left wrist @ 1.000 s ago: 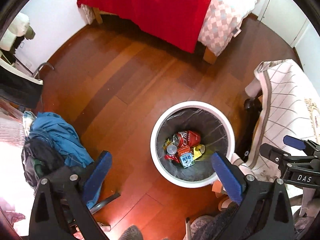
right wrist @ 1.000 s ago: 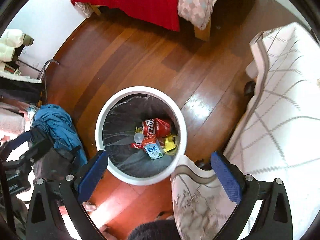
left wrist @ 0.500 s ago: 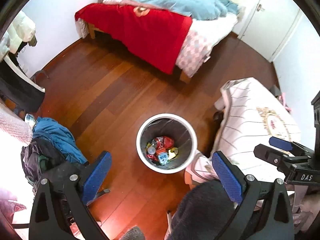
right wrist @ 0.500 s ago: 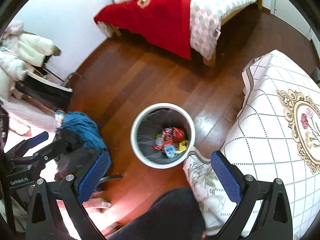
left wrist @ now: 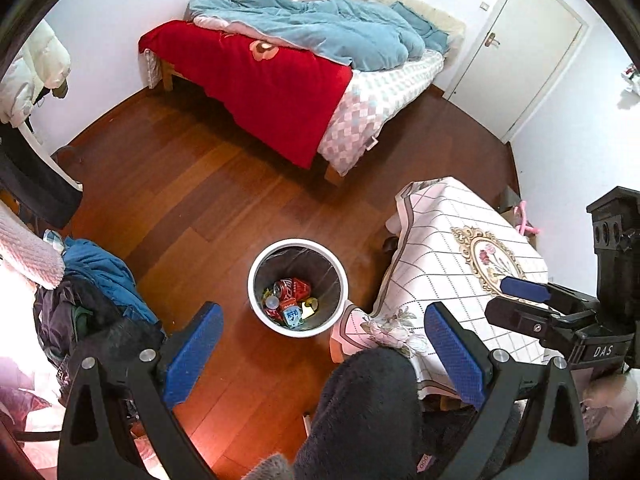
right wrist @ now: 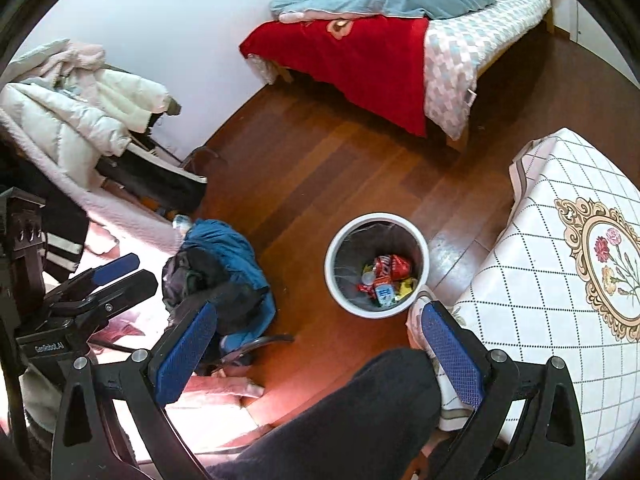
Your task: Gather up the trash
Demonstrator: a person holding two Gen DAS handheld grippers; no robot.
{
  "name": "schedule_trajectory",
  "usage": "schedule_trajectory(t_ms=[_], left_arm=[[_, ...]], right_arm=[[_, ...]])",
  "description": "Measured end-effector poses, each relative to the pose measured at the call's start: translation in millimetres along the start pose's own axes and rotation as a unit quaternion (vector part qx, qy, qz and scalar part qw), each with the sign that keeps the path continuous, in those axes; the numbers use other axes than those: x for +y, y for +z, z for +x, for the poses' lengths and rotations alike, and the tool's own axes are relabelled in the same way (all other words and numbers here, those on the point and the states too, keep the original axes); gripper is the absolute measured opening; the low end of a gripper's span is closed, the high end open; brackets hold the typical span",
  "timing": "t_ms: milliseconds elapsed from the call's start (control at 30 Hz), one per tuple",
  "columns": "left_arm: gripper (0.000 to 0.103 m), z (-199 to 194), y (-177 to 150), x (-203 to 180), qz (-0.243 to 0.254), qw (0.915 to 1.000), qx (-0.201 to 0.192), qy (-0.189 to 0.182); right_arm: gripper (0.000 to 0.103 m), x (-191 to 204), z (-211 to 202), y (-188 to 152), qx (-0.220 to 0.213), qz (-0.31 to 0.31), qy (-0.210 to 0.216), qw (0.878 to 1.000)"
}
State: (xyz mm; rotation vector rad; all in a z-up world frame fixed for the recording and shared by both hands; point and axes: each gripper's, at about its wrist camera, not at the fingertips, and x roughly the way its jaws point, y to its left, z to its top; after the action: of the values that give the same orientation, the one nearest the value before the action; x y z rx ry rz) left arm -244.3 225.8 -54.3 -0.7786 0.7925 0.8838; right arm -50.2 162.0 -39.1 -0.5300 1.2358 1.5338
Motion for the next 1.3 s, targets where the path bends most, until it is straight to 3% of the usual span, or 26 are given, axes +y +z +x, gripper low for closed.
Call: schedule_trajectory(t_ms=[300, 1300], left_arm=[[0.102, -17, 0, 2, -0.003, 0.9999, -0.011, -0.011], [0.103, -10, -6, 0, -0.013, 0.9997, 0.000, -0.022]], right_arm=[[0.103, 18, -18, 4, 0.002, -0.004, 0.020, 1.000], [0.103, 17, -17, 2, 0.013, -0.006, 0.014, 1.000]])
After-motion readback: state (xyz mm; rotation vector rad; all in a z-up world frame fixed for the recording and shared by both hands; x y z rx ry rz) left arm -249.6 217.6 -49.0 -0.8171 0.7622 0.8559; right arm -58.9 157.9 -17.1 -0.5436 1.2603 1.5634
